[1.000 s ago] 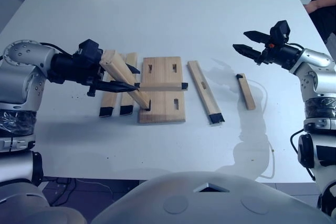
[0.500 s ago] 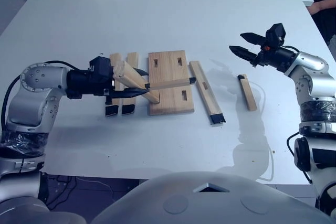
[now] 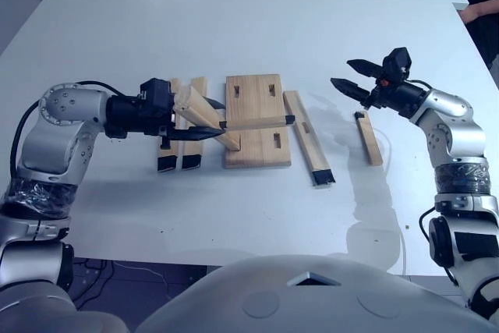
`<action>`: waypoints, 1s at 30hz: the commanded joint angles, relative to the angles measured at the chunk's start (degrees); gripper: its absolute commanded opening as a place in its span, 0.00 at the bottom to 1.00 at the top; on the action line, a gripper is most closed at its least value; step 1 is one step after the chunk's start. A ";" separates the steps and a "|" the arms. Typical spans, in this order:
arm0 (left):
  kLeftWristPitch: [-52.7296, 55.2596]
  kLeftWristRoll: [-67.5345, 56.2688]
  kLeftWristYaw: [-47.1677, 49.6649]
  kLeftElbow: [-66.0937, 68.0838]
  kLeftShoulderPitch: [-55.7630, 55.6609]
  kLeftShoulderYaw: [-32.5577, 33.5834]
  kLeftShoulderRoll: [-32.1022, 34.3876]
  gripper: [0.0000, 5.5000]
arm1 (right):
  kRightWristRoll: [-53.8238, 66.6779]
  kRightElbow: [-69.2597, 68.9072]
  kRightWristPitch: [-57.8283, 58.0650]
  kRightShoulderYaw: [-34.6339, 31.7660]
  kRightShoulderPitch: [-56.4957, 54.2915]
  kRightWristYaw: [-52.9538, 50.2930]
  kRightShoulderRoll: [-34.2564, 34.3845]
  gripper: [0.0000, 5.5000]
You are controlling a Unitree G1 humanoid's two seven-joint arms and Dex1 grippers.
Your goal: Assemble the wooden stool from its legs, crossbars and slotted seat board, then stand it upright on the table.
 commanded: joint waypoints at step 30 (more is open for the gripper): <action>16.80 3.44 20.86 -10.42 28.09 19.05 -6.84 0.58 | 2.95 -2.18 3.10 -3.29 4.02 -4.86 0.74 0.64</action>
